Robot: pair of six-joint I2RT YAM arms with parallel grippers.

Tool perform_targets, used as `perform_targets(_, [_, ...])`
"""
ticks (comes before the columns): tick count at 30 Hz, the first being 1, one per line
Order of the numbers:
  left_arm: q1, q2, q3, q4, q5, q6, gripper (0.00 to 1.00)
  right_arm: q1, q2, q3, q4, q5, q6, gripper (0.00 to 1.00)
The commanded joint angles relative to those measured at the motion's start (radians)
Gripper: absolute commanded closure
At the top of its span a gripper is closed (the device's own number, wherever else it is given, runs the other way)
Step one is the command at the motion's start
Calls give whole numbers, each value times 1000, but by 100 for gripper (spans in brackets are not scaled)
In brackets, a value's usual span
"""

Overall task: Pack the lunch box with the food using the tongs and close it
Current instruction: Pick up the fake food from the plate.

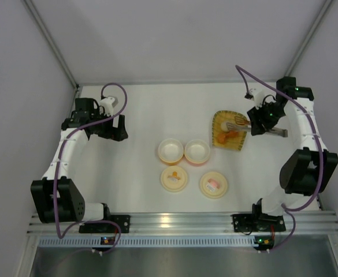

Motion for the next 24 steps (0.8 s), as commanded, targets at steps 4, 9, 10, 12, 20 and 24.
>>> perform_targets(4, [1,-29,30,3,14,-9,2,24,52,34,127,27,63,51])
perform_targets(9, [1,-15,34,5,14,-9,2,38,88,29,169,30,91,52])
perform_targets(10, [1,-15,36,5,13,-11,2,41,93,28,184,30,96,52])
perform_targets(12, [2,-10,37,6,14,-9,2,46,107,31,193,29,105,52])
perform_targets(20, [1,-4,33,6,4,-5,2,75,138,23,227,33,125,52])
perform_targets(24, [1,-4,27,3,2,-3,2,77,156,15,238,39,129,52])
